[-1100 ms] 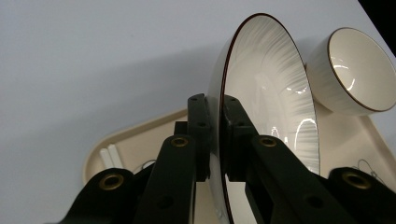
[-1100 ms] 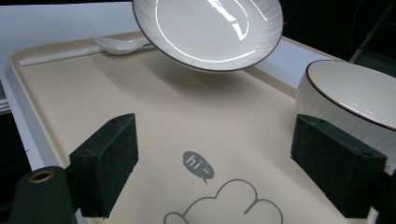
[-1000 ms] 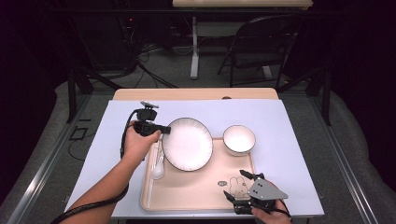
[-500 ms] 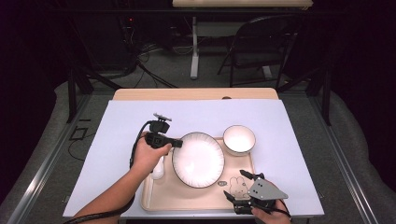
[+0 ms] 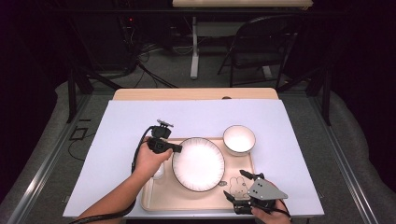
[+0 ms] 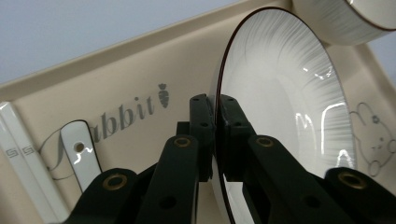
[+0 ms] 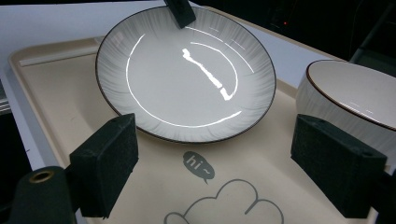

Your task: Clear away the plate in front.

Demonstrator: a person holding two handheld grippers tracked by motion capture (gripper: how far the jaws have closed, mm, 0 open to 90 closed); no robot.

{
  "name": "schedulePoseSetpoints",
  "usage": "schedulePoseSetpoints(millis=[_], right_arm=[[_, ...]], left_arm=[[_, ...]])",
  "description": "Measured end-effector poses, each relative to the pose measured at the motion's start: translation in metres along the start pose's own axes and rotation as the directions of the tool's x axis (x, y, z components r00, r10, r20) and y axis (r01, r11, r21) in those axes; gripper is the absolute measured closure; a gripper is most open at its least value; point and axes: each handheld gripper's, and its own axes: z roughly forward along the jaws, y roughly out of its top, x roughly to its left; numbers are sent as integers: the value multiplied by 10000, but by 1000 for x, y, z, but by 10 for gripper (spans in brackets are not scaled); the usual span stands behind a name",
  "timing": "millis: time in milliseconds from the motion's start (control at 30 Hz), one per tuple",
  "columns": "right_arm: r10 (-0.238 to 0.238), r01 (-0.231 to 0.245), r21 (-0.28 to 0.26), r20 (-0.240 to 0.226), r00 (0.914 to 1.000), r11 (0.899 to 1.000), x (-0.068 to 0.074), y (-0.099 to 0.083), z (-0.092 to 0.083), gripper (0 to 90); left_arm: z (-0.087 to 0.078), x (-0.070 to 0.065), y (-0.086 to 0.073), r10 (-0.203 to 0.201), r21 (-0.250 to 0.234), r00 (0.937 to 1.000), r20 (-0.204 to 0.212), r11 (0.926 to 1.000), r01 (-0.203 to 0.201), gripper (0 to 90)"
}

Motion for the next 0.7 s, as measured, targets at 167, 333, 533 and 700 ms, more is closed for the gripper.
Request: schedulePoseSetpoints(millis=[167, 333, 533, 700], right_arm=[[-34, 34, -5, 4, 10000, 10000, 0, 0, 0, 143], [-25, 25, -11, 15, 10000, 10000, 0, 0, 0, 142], [-25, 25, -7, 13, 10000, 10000, 0, 0, 0, 142], [-34, 34, -3, 4, 10000, 10000, 0, 0, 0, 143]], left_arm=[[4, 4, -2, -195, -56, 9998, -28, 9998, 195, 856], [12, 9, -7, -372, -11, 9990, -243, 9993, 372, 841], [20, 16, -12, -606, 10, 9978, -275, 9982, 607, 822], [26, 18, -17, -582, 149, 9970, -502, 9981, 590, 800]])
